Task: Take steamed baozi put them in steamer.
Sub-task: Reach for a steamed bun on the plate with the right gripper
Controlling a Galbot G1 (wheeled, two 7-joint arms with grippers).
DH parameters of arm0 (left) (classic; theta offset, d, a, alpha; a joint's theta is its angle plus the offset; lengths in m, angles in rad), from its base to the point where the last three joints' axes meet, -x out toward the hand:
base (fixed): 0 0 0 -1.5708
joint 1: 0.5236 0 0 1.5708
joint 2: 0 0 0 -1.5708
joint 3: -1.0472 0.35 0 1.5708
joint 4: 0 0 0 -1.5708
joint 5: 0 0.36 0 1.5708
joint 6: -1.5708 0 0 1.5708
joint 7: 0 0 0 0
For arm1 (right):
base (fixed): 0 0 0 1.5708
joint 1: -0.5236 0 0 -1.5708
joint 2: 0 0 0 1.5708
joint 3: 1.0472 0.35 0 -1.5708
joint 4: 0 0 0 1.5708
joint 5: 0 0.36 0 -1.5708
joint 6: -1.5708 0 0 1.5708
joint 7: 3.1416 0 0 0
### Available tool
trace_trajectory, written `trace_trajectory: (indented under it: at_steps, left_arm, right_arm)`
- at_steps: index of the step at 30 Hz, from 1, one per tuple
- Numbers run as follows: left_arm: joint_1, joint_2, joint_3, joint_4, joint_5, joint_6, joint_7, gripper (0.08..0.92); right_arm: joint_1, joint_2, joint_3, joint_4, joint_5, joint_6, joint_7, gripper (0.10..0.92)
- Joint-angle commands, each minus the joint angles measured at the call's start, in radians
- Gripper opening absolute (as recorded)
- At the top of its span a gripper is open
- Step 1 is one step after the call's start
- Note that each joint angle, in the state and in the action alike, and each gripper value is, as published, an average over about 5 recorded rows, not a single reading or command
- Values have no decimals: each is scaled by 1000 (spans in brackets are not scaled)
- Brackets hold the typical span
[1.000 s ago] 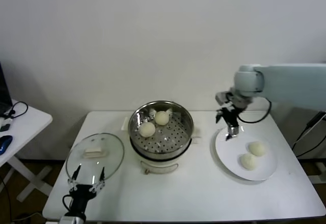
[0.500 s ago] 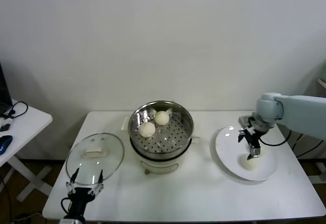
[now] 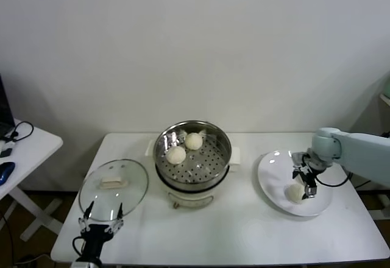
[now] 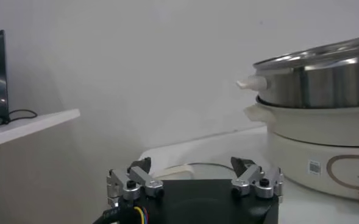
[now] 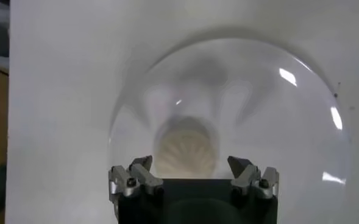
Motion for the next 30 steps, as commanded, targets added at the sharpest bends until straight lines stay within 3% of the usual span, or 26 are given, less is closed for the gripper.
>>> trace_trajectory:
  at_steps: [1,13,21,30]
  left_arm:
    - [1,-1,2,0,2,1,0,823]
    - [0,-4,5,-1,9,2,1,823]
    - [-1,-3,2,0,11,3,1,823]
    - [-2,-6,8,2,14,2,0,823]
  right_arm:
    - [-88,-17,93,-27,-36,-5,5,823]
    - [-105,-18,113,-22,-38,-18,8,815]
    - [-89,-24,115,-5,-33,-23,5,723]
    - [68,-37,17,76,-11,6,-27,691]
